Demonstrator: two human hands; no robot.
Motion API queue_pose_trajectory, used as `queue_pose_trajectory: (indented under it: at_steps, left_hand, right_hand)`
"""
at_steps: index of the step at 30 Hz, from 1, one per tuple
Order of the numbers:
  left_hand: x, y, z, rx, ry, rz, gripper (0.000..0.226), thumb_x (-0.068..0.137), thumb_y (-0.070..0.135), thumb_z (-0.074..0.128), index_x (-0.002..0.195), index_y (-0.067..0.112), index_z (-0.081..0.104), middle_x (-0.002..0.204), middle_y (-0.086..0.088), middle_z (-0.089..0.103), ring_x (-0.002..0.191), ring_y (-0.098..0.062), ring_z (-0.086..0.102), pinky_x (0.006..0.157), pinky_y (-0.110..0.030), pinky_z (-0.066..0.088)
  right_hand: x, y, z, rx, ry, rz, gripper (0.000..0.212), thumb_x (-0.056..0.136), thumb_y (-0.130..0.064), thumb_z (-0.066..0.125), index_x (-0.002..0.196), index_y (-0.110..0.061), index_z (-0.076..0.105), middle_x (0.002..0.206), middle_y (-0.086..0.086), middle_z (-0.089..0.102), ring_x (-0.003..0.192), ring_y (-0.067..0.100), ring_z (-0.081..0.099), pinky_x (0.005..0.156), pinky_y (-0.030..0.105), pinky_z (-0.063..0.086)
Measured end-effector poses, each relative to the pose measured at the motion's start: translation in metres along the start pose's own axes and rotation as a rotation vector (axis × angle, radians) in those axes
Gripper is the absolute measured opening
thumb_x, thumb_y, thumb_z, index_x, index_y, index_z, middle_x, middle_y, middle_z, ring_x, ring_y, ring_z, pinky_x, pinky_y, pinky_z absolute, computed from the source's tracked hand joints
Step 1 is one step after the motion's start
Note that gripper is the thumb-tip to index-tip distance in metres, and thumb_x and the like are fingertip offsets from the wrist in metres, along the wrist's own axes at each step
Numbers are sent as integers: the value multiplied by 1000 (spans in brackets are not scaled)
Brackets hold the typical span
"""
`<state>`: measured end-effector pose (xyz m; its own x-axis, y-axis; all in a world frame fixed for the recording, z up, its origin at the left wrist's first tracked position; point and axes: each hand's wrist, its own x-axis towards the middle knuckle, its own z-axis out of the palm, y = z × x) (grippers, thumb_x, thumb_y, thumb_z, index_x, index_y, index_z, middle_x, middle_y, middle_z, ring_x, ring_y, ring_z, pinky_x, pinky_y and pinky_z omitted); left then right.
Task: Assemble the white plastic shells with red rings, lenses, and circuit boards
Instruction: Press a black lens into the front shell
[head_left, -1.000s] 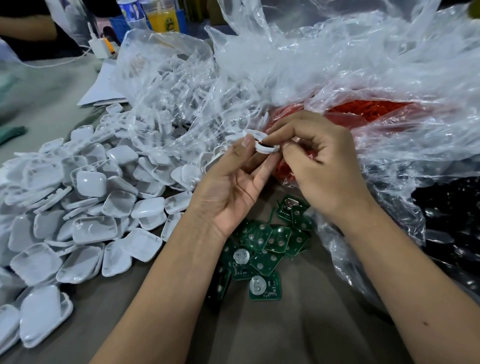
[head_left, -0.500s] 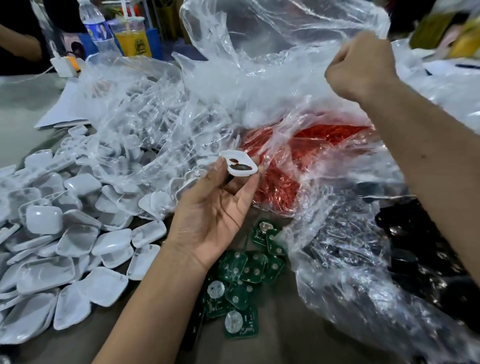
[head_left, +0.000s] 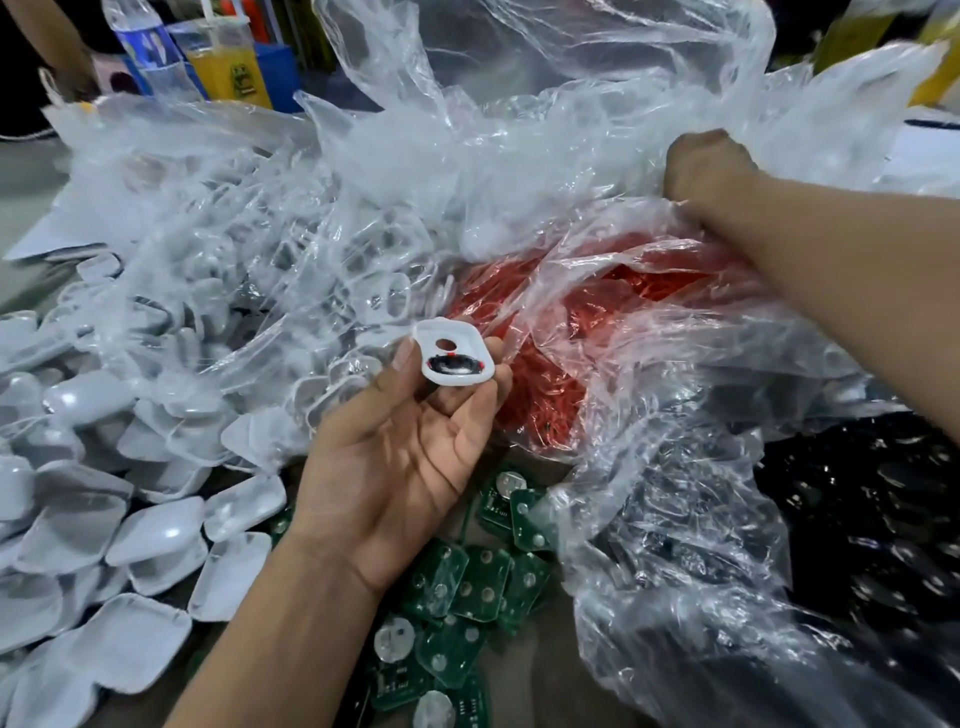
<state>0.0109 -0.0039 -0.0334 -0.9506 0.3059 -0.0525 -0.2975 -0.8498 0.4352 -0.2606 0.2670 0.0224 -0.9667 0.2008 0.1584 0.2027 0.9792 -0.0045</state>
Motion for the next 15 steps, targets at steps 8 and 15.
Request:
queue_pose_trajectory:
  at_steps: [8,15]
  left_hand:
    - [0,1,0,22,-1,-6,77,58,16,99,124,3,61,114,-23,69,94,-29,72,74,-25,61]
    - [-2,1,4,-30,-3,-14,78,56,11,99,124,2,61,114,-21,68,94,-30,72,73,-25,62]
  right_hand:
    - [-8,3,-3,-25,193,19,34,94,4,58,128,5,64,133,30,60,124,49,59,97,49,52]
    - [-25,16,-12,110,329,91,28,96,-2,66,123,6,67,128,29,62,119,48,62,95,47,54]
